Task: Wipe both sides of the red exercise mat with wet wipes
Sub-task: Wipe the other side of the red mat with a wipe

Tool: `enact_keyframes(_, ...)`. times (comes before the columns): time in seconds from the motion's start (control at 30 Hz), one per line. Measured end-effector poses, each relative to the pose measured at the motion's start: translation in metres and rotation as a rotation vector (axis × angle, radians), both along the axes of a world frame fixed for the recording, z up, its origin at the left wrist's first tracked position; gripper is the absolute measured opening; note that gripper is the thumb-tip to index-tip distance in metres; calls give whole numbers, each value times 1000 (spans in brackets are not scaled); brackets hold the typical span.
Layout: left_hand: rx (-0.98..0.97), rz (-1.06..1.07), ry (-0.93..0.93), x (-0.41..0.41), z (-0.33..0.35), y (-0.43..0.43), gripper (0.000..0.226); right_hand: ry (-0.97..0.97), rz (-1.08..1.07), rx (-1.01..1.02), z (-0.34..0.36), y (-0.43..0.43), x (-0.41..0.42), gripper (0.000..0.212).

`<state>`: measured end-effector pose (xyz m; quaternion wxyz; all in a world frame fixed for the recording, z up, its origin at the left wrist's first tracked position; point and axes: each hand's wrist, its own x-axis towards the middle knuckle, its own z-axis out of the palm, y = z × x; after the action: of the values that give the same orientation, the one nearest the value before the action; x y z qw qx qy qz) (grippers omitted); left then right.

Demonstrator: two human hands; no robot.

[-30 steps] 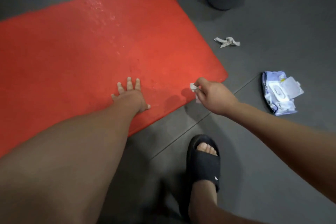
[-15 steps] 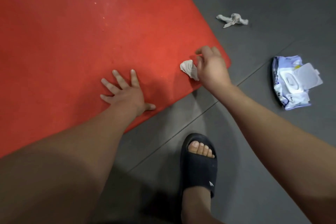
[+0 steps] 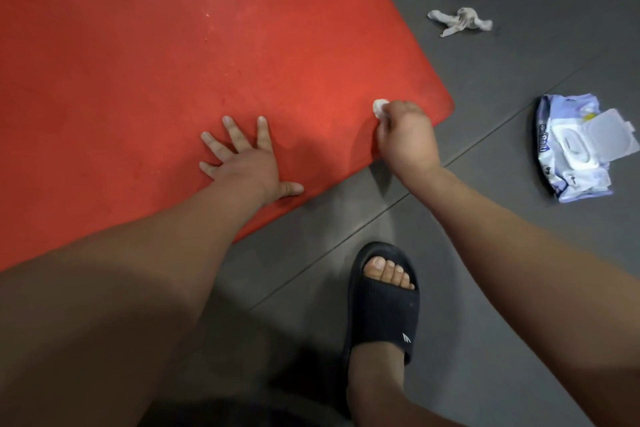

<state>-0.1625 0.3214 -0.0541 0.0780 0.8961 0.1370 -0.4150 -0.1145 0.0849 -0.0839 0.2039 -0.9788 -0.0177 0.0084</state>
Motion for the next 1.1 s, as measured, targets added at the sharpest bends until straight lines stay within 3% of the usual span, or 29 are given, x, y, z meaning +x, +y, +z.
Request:
enact_keyframes(0.1,-23,-27,-1,-2,0,6,144,20,145,73,-1,31,-32,11)
enact_keyframes(0.2,-33,-65,14,-5,1,14,145,88,557,71,3,37,-60,27)
enact_keyframes(0.27,-32,-73,21,-6,3,15,144,78,670,33,6,23,-42,25)
enact_keyframes(0.4,-18,-68,8,-7,4,14,143,-43,183,-107,5,-8,9,17)
enact_keyframes(0.47,-11,-70,-10,-9,3,12,142,-62,45,-110,5,-4,8,15)
enact_keyframes(0.6,-5,-63,-46,-12,1,14,142,21,337,61,3,47,-39,35)
enact_keyframes(0.73,-11,-60,-52,-14,0,15,141,34,706,37,4,58,-57,25)
enact_keyframes(0.8,-9,-56,-57,-15,1,16,140,-7,657,-20,5,45,-30,20)
enact_keyframes(0.87,-6,-53,-60,-15,1,16,140,-32,405,-92,9,30,0,15)
enact_keyframes(0.97,-5,-52,-60,-15,2,15,140,-18,20,-109,11,21,23,25)
enact_keyframes(1.03,-5,-47,-51,-14,3,15,140,13,59,-60,10,35,10,29)
enact_keyframes(1.1,-3,-46,-46,-14,2,15,140,10,286,27,4,54,-20,38)
